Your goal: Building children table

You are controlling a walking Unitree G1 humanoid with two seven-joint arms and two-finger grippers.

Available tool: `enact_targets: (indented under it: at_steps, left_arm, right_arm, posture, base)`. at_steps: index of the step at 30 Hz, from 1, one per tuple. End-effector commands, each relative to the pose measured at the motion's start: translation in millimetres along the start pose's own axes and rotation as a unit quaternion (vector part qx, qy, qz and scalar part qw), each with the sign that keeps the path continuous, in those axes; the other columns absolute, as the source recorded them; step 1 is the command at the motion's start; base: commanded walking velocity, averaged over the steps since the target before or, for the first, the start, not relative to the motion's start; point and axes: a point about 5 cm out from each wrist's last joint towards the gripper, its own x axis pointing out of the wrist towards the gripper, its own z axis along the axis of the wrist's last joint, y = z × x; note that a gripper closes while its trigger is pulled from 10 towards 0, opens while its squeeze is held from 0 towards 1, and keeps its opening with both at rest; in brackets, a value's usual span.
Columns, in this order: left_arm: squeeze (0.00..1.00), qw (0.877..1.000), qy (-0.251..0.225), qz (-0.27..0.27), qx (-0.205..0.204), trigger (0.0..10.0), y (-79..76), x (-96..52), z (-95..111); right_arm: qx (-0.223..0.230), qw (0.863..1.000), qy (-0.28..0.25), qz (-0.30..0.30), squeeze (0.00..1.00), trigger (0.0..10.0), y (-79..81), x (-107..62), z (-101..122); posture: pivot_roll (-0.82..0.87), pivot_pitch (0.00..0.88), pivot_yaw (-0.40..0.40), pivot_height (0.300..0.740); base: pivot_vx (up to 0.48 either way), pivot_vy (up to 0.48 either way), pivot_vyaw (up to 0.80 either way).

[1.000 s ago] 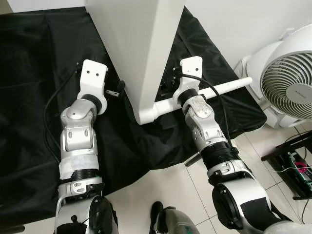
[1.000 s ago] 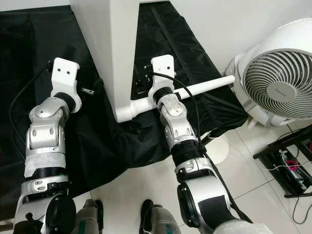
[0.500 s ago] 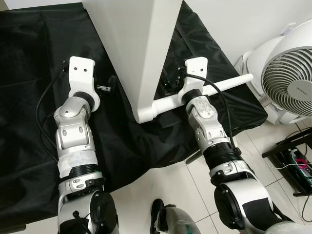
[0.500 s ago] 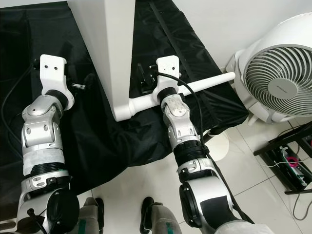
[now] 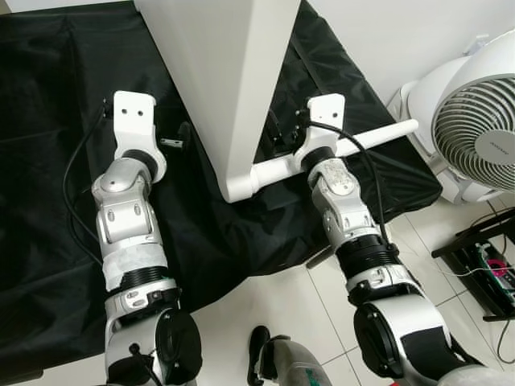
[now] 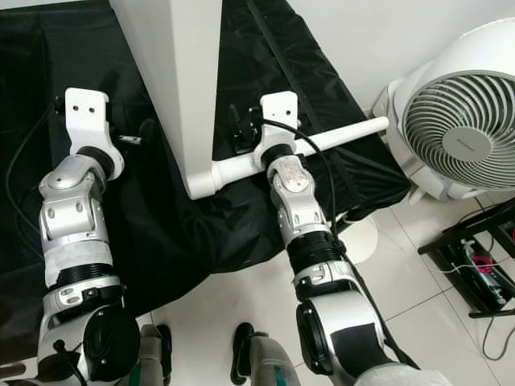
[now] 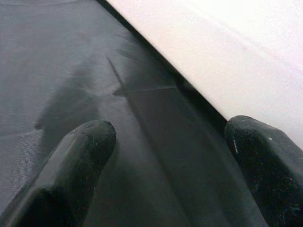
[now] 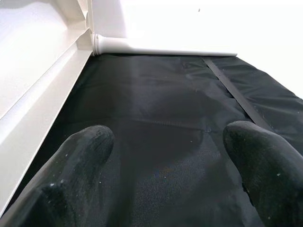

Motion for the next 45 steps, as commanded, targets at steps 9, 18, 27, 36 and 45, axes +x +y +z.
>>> enact_targets:
  at_steps: [9,18,27,36,45]
  left_arm:
    - [0.0,0.888,0.045,0.456,-0.028,10.0,46.9,-23.1,-10.5]
    - [0.0,0.864,0.076,0.497,-0.026,10.0,51.0,-27.1,-15.4]
    - [0.0,0.833,0.116,0.541,-0.019,10.0,55.5,-32.3,-22.5]
    - [0.0,0.877,0.111,0.465,-0.049,10.0,42.9,-21.0,-34.3]
    - [0.0,0.985,-0.04,0.168,-0.027,10.0,-9.1,3.8,4.6]
  right_arm:
    - [0.0,1.0,0.008,-0.001,0.0,10.0,0.0,-1.9,-5.8]
    - [-0.002,1.0,0.008,0.0,0.0,10.0,-0.8,-2.3,-6.3]
    - [-0.005,1.0,0.01,-0.003,0.0,10.0,-1.8,-5.0,-8.5]
    - [-0.001,1.0,0.02,-0.016,0.0,10.0,-0.5,-7.5,-13.4]
    - [-0.009,1.0,-0.015,-0.006,0.0,10.0,12.2,-5.4,-0.6]
  posture:
    - [0.14,0.244,-0.095,0.74]
    - [0.14,0.236,-0.097,0.74]
    - [0.14,0.221,-0.091,0.74]
    - [0.15,0.209,-0.088,0.74]
    - [0.16,0.159,-0.089,0.74]
  base:
    - [0.0,0.0,0.0]
    - [0.0,0.0,0.0]
    - [0.0,0.0,0.0]
    - [0.0,0.0,0.0]
    - [0.0,0.0,0.0]
